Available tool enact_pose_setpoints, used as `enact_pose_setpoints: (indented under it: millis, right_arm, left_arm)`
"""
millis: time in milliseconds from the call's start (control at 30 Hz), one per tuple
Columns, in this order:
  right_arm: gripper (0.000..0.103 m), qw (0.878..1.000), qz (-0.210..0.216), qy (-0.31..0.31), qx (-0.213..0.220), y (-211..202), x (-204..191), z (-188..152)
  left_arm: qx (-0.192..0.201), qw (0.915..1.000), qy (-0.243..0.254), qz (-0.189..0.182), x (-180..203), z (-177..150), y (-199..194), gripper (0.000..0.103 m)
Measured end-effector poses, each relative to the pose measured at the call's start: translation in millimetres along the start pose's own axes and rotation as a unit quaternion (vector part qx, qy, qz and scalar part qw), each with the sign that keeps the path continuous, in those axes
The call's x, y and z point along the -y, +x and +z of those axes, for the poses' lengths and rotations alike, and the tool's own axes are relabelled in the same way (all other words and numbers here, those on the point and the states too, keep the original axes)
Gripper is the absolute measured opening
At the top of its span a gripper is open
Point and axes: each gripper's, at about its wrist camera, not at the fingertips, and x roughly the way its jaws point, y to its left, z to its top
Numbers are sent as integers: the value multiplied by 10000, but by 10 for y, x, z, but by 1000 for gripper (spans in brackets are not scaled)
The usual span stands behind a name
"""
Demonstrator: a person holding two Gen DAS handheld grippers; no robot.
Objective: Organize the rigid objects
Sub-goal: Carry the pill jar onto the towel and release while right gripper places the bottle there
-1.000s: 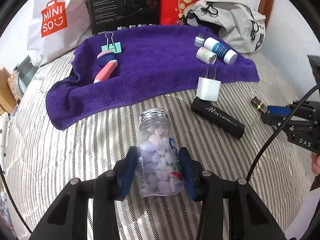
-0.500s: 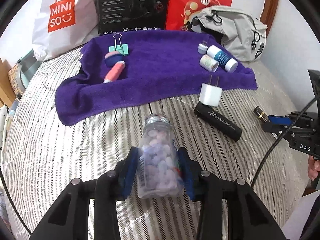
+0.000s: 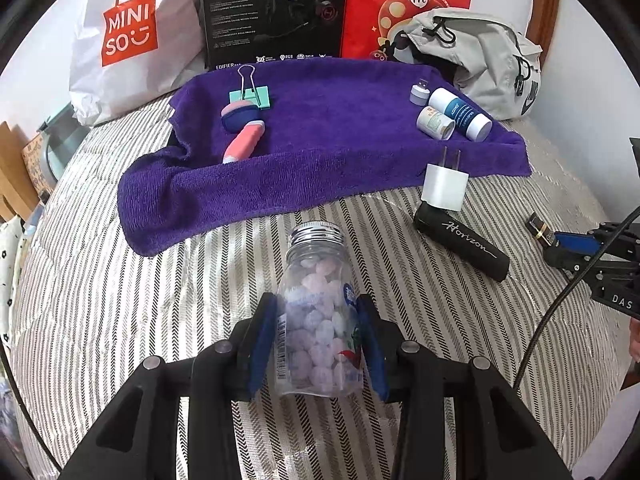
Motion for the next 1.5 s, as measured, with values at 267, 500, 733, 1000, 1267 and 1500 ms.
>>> enact_pose_setpoints:
  millis: [267,500,733,1000,1267,1500]
  right_arm:
    - [24,9992,356,195,43,-78,118,-34]
    - [23,9986,432,226,192,-251,165,62]
    - [23,9976,563,172,368,-378,166,284]
    - [23,9955,771,147,523,-383,154,656]
    - [23,9945,852,91,607,-334,186,996]
    - [23,9939,858,279,641,-211,315,1188]
  left_arm:
    - [-105,9995,-210,-205,-62,24,-51,38]
    - [59,9984,-390,-414,-159,159,-199,38]
    - [180,9979,-418,-465,-248,384,-296,38]
    - [220,9976,-422,-501,-337,737,-208,38]
    - [110,9972,-442,-593,-385,1083,134,38]
    - [-79,9975,-265,-644,-316,1289,464,38]
